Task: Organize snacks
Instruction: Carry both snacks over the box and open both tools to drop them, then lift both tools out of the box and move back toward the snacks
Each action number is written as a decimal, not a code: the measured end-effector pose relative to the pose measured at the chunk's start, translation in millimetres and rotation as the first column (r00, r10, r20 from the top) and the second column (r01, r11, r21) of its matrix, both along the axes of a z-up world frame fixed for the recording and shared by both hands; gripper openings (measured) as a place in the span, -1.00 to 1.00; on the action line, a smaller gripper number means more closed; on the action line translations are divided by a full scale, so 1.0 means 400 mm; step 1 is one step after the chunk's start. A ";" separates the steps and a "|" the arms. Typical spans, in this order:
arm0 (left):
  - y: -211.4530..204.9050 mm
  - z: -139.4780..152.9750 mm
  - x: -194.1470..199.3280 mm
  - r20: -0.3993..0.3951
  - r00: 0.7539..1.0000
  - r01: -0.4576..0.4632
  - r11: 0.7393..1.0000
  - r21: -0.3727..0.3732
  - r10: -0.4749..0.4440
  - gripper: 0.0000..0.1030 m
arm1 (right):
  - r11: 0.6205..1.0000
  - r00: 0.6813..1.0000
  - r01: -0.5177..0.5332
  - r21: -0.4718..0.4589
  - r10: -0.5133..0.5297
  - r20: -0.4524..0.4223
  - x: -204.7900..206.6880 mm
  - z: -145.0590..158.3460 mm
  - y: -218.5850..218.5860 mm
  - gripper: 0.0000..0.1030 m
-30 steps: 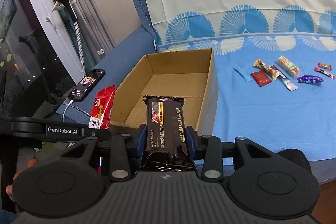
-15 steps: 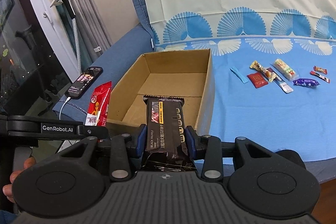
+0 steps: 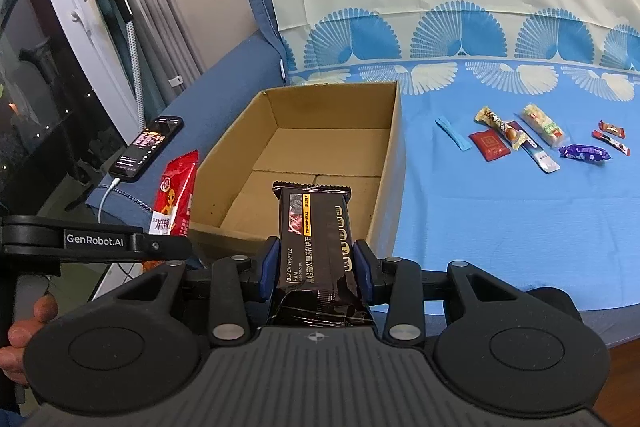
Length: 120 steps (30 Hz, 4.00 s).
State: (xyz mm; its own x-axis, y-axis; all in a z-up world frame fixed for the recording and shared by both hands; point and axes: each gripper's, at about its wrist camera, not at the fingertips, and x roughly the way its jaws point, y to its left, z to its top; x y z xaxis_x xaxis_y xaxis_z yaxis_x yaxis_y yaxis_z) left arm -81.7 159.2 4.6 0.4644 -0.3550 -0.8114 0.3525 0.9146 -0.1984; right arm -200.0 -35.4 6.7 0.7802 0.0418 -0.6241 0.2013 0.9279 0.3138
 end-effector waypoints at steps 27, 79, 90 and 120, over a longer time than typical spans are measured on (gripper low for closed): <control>-0.116 -0.065 0.355 -0.067 0.998 -0.010 1.000 0.025 0.012 -0.01 | 1.000 0.996 -0.018 0.018 0.019 -0.084 0.358 -0.083 -0.064 -0.20; -0.012 -0.074 0.112 0.009 0.995 -0.100 0.976 0.196 0.100 0.99 | 0.989 0.999 -0.045 -0.144 0.049 0.024 0.115 0.006 0.083 0.94; -0.021 0.009 -0.034 0.128 0.990 -0.081 0.982 0.168 0.060 0.99 | 0.987 0.993 -0.011 -0.161 0.030 0.115 -0.023 0.064 0.098 0.97; -0.012 0.031 -0.063 0.158 0.986 -0.087 0.980 0.181 0.059 0.99 | 0.990 0.989 -0.009 -0.139 0.029 0.144 -0.058 0.068 0.103 0.98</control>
